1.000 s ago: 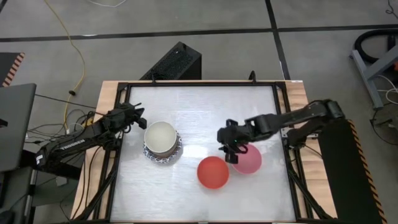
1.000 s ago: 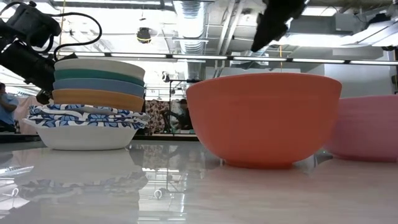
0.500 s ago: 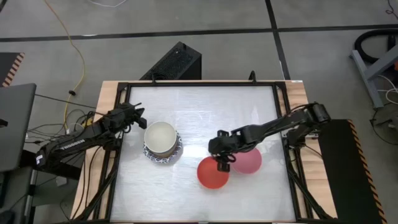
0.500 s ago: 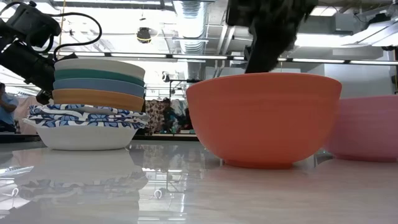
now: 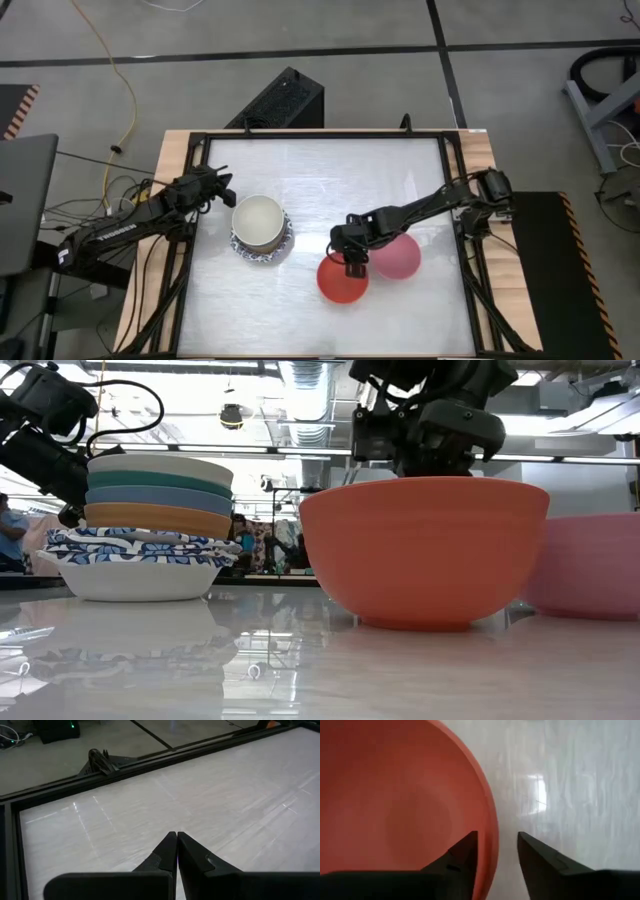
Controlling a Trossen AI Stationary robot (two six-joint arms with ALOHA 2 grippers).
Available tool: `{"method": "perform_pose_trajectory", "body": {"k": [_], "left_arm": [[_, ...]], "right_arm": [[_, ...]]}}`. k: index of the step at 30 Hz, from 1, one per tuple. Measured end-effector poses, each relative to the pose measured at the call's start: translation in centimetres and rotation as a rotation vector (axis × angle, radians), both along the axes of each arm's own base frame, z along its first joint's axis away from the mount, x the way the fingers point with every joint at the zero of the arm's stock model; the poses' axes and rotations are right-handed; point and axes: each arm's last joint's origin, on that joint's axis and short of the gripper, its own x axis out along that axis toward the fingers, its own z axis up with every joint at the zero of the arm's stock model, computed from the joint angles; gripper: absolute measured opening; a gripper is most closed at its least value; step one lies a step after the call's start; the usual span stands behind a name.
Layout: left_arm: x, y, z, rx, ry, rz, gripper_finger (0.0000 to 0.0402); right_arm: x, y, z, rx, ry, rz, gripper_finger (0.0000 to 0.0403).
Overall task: Nest bowls inside each other
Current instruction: Stack the orange bowl on top of the white bowl
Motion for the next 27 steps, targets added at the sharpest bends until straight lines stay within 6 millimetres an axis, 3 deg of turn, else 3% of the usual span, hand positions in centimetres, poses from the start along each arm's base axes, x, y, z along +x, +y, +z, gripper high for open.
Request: {"method": "perform_pose_trajectory", "body": {"k": [3,8,14,19,27], "left_arm": [[0.0,0.0,0.0,0.000,0.000,0.000,0.0000],[0.0,0.0,0.0,0.000,0.000,0.000,0.0000],[0.0,0.0,0.0,0.000,0.000,0.000,0.0000],[0.0,0.0,0.0,0.000,0.000,0.001,0.0000],[0.0,0.0,0.0,0.000,0.000,0.000,0.0000]], "right_arm": [[-0.1,0.0,0.1,-0.003,-0.001,0.007,0.0126],[0.0,-0.1,0.3,-0.008,-0.016,0.034,0.0020],[0.6,-0.7,0.9,-0.003,-0.060,0.009,0.0014],[2.5,-2.0,4.2,-0.009,-0.186,-0.153,0.0009],[4.6,-3.3,12.3,0.014,-0.402,-0.273,0.0010]]}}
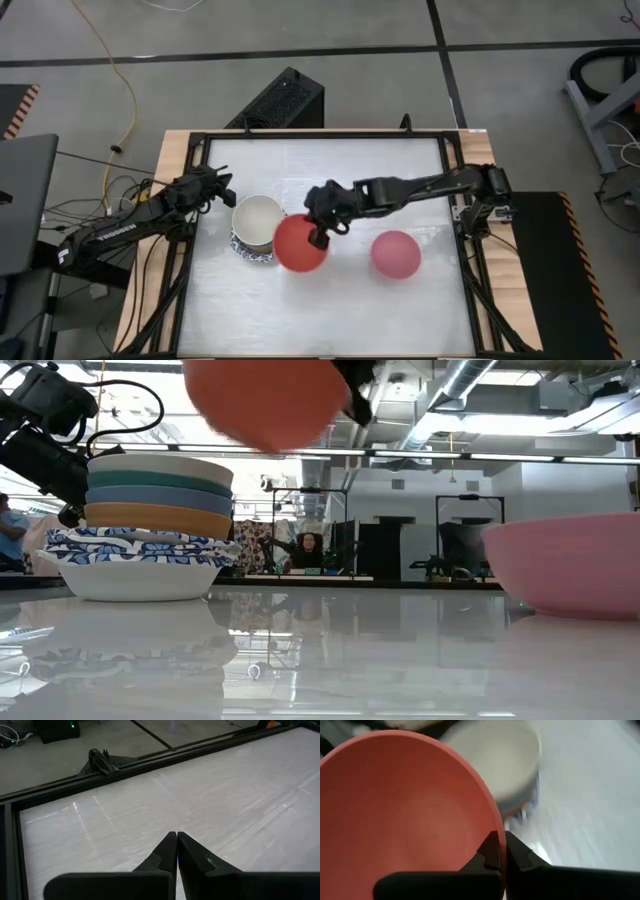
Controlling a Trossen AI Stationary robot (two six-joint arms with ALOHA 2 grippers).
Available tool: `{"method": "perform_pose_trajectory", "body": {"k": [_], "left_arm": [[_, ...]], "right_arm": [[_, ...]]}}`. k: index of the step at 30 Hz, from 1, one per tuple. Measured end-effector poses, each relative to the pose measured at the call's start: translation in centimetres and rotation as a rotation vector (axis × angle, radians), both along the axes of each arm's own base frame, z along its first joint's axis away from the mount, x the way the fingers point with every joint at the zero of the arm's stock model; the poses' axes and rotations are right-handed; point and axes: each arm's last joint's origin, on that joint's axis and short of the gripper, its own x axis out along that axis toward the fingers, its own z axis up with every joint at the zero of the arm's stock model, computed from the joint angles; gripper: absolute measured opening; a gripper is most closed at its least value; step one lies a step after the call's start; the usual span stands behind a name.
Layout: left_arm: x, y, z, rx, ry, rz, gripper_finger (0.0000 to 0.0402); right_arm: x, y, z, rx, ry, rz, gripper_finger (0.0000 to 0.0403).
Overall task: Nest bowls inside each other
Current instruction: Stack the orange bowl on top of the white bowl
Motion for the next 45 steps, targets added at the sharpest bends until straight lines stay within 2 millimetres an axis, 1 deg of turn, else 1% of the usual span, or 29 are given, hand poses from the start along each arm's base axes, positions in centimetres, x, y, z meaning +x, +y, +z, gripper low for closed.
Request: {"method": "perform_pose_trajectory", "body": {"k": [2,6,11,14,17,21,23,27,29,32,37,41,45], "left_arm": [[0.0,0.0,0.0,0.000,0.000,0.000,0.0000],[0.0,0.0,0.0,0.000,0.000,0.000,0.0000],[0.0,0.0,0.0,0.000,0.001,0.001,0.0000],[0.0,0.0,0.0,0.000,0.001,0.002,0.0000],[0.0,0.0,0.0,0.001,0.001,0.003,0.0000],[0.0,0.0,0.0,0.002,0.002,0.006,0.0000],[0.0,0.0,0.0,0.003,0.002,0.007,0.0000],[0.0,0.0,0.0,0.003,0.003,0.008,0.0000],[0.0,0.0,0.0,0.003,0.002,0.008,0.0000],[0.0,0.0,0.0,0.003,0.002,0.007,0.0000],[0.0,0.0,0.0,0.003,0.002,0.007,0.0000],[0.0,0.0,0.0,0.003,0.003,0.007,0.0000],[0.0,0.0,0.0,0.002,0.002,0.006,0.0000]], "right_arm": [[0.3,-0.1,1.9,-0.013,-0.065,0.013,0.0010],[0.6,-0.4,4.7,-0.064,-0.168,0.047,0.0010],[1.1,-1.8,6.3,-0.113,-0.290,0.041,0.0010],[1.9,-3.2,6.4,-0.132,-0.352,0.014,0.0010],[3.1,-4.5,5.6,-0.136,-0.384,-0.008,0.0010],[4.8,-5.9,4.1,-0.098,-0.414,0.021,0.0010],[5.7,-6.5,3.4,-0.088,-0.397,0.024,0.0010],[7.4,-7.1,2.6,-0.084,-0.364,0.027,0.0010],[8.3,-7.0,2.7,-0.078,-0.362,0.056,0.0010],[9.3,-7.1,2.5,-0.087,-0.314,0.082,0.0010],[10.5,-7.8,1.9,-0.090,-0.215,0.081,0.0010],[11.2,-8.2,0.9,-0.092,-0.161,0.076,0.0010],[11.6,-8.6,-0.6,-0.084,-0.113,0.077,0.0010]]}}
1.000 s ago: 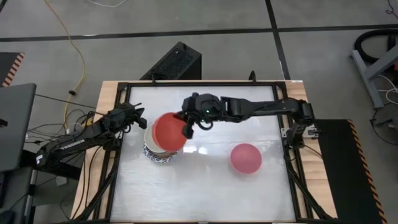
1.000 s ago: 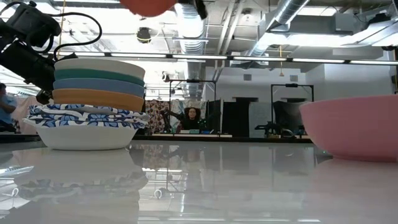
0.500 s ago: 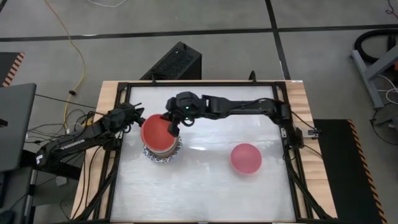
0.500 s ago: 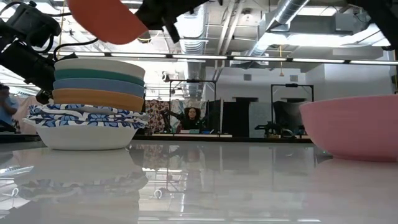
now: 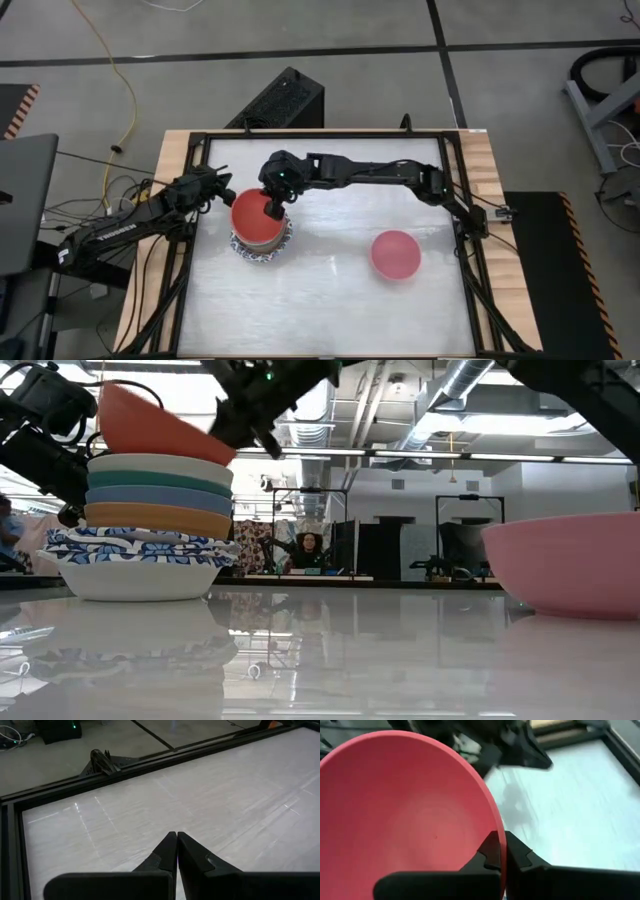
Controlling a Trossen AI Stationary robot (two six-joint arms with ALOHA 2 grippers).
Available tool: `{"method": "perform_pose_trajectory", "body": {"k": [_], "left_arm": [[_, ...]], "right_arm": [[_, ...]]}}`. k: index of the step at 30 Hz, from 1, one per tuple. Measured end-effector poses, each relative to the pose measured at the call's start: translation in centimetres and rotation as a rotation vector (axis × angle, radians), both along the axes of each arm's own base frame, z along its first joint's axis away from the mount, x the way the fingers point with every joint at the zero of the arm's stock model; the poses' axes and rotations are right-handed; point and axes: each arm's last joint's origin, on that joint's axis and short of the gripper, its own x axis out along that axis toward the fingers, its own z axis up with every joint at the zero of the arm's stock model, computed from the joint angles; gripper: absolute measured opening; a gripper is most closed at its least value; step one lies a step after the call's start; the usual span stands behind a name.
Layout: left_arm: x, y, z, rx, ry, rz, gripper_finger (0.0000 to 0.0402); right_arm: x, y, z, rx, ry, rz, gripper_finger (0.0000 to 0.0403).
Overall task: Nest bowls inside each other
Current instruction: Stack the orange bowl on top of the white bowl
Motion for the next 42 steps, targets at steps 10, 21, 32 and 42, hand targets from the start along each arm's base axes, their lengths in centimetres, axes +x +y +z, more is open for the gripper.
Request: {"method": "perform_pose_trajectory", "body": {"k": [10,21,32,42], "left_arm": [[0.0,0.0,0.0,0.000,0.000,0.000,0.0000],[0.0,0.0,0.0,-0.001,-0.001,0.001,0.0000],[0.0,0.0,0.0,-0.001,0.000,0.001,0.0000],[0.0,0.0,0.0,-0.002,0.003,0.001,0.0000]], "right_arm": [[-0.4,-1.4,-0.7,0.015,0.068,-0.032,0.0049],[-0.4,-1.4,-0.3,0.003,0.040,-0.027,0.0136],[-0.8,-0.1,2.3,-0.191,-0.057,0.098,0.0128],[-0.7,3.3,0.8,-0.374,-0.029,0.264,0.0084]]}}
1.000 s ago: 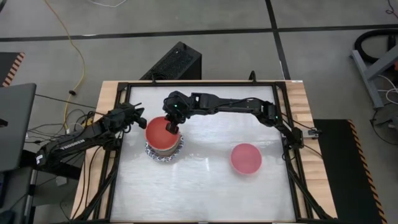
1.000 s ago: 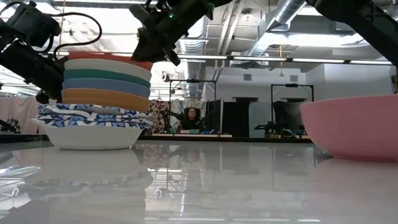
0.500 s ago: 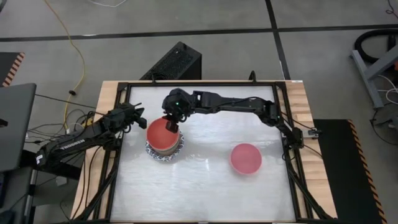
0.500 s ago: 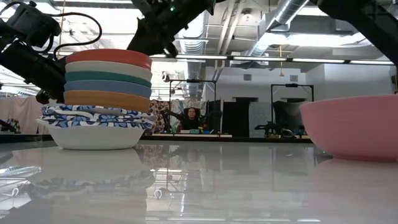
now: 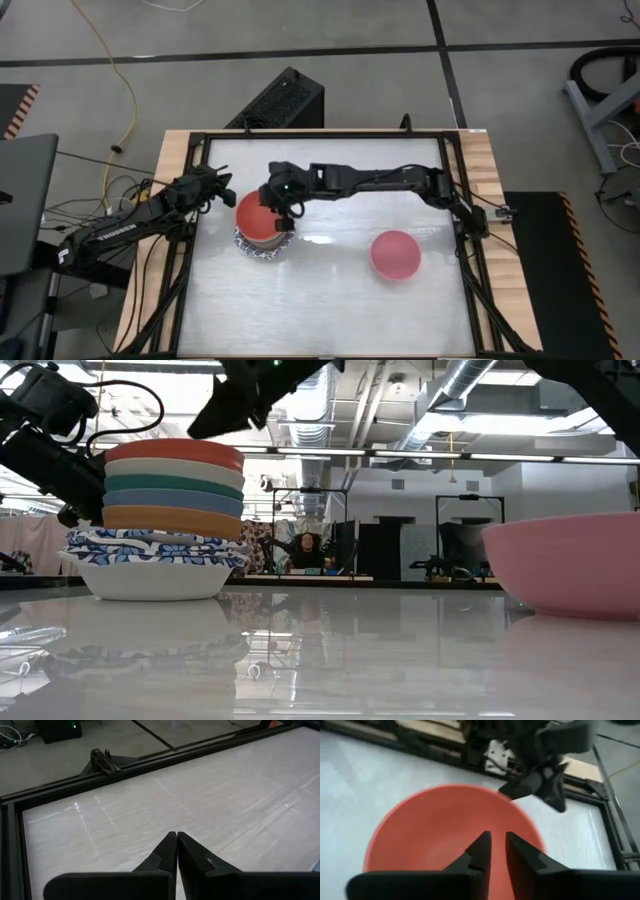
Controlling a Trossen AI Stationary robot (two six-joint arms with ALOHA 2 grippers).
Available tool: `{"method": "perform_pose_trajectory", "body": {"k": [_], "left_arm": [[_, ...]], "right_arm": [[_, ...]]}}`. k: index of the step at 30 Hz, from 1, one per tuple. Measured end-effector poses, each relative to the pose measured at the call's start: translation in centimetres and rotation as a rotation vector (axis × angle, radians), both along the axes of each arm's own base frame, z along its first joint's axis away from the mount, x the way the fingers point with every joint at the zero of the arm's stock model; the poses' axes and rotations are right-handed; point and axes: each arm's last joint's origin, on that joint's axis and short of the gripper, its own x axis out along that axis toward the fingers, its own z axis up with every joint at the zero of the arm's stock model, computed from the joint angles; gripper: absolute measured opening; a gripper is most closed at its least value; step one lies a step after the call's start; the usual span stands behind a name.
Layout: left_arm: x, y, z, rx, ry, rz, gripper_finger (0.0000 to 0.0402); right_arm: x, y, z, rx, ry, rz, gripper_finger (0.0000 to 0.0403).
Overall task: Nest bowls inside each other
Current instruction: Stack the orange bowl on top of the white bowl
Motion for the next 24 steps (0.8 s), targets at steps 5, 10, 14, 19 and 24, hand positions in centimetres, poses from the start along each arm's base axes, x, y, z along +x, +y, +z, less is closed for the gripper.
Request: {"method": "perform_pose_trajectory", "body": {"k": [5,10,14,19,24], "left_arm": [[0.0,0.0,0.0,0.015,0.021,-0.009,0.0000],[0.0,0.0,0.0,0.012,0.020,-0.012,0.0000],[0.0,0.0,0.0,0.012,0.019,-0.010,0.0000],[0.0,0.0,0.0,0.002,0.005,-0.003,0.0000],[0.0,0.0,0.0,-0.006,-0.006,0.001,0.0000]], "right_arm": [[-0.6,1.0,0.0,-0.040,-0.023,0.047,0.0043],[-3.2,0.9,1.6,-0.102,-0.052,0.083,0.0008],[-7.6,-1.1,4.4,-0.036,-0.128,0.066,0.0016],[-12.6,-3.0,3.5,0.084,-0.291,0.072,0.0017],[-14.8,-2.8,0.0,0.122,-0.538,0.059,0.0014]]}}
